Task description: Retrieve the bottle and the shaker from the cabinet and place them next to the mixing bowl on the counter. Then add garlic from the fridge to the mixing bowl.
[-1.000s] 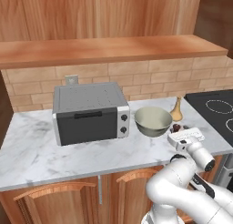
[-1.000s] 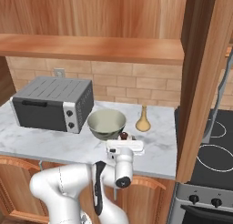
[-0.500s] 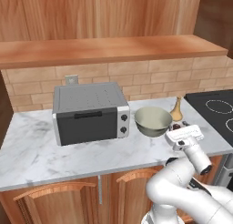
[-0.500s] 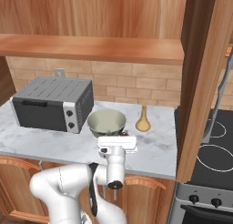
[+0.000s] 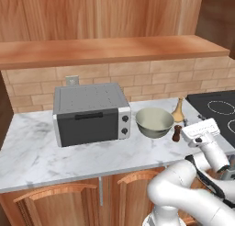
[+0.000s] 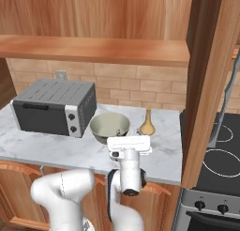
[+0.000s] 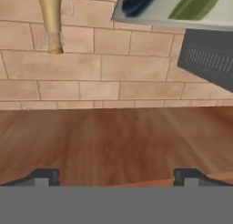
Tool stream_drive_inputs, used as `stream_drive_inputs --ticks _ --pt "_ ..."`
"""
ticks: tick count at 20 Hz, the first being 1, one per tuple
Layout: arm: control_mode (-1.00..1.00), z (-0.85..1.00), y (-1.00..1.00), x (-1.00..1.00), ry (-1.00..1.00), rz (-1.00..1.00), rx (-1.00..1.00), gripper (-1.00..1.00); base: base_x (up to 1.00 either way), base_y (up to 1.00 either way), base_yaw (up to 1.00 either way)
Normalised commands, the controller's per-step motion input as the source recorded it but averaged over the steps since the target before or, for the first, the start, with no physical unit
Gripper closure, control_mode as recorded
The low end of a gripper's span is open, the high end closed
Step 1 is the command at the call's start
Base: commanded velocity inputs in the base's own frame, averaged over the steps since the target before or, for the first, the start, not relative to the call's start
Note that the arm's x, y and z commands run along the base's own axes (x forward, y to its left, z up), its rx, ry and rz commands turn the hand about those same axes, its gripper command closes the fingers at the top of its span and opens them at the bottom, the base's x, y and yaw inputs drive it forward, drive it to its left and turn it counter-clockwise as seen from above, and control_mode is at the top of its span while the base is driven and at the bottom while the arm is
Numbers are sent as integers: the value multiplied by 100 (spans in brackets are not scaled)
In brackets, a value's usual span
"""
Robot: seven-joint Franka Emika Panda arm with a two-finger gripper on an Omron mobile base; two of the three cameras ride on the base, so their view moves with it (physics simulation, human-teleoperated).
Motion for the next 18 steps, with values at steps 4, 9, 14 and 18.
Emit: stream_drive_inputs --ticks 4,9,14,18 --pt "-100 72 -71 -44 -3 3 -16 -100 0 0 0" --pt "-100 62 -51 -24 -5 2 -31 -100 0 0 0" --pt "-100 33 -15 -13 16 0 -49 -100 0 0 0" --pt "-100 18 0 -2 23 0 -69 -100 0 0 0"
